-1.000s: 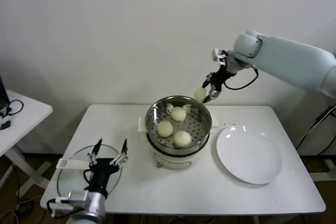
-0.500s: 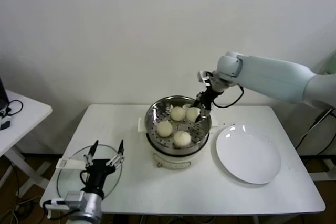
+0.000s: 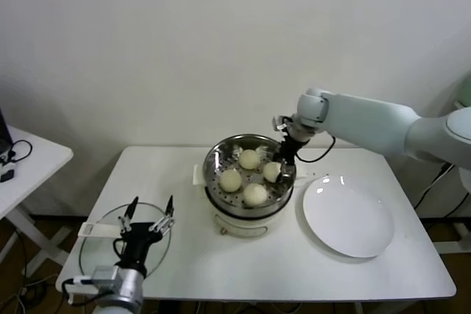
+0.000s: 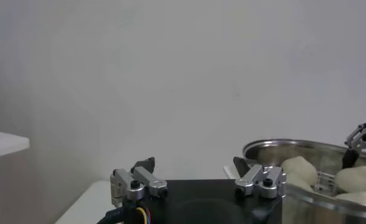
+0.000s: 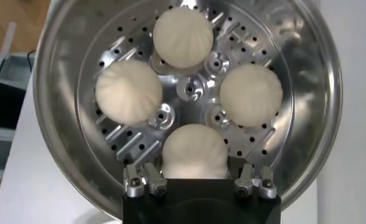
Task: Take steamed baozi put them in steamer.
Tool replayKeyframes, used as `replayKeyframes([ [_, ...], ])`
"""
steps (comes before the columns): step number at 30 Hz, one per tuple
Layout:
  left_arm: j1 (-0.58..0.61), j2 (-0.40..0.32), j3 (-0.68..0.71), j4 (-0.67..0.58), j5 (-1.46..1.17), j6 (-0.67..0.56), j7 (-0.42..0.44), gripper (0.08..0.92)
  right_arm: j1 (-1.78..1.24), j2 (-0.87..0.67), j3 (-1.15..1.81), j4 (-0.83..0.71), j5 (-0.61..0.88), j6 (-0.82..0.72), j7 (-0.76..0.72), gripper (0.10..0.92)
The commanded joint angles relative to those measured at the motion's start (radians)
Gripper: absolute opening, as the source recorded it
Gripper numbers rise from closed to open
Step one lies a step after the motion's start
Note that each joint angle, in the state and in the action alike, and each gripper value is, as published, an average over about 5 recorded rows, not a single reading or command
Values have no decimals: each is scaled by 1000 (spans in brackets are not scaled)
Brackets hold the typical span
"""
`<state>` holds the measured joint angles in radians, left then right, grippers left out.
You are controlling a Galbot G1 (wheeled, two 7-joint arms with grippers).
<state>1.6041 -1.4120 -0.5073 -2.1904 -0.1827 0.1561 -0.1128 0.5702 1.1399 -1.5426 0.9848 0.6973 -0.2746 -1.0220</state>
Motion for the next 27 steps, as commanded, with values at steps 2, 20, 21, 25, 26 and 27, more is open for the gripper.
replayKeyframes([
  [2,-10,1,6,3,-2,5,-2,823,-33,14,11,-37,-44,1,-1,704],
  [20,-11,1,7,1,-4,6,-2,823,18,27,23,-36,16,12,-38,822],
  [21,-12,1,7,1,-4,7,-2,823,27,24,22,-31,29,14,-41,822],
  [25,-16,-1,13,0,-2,10,-5,823,64,6,14,0,83,22,-42,823],
  [26,-18,-2,16,0,-1,11,-6,823,73,-3,13,11,93,25,-38,823],
  [27,-19,-3,18,0,0,11,-6,823,81,-15,15,25,101,28,-31,823],
])
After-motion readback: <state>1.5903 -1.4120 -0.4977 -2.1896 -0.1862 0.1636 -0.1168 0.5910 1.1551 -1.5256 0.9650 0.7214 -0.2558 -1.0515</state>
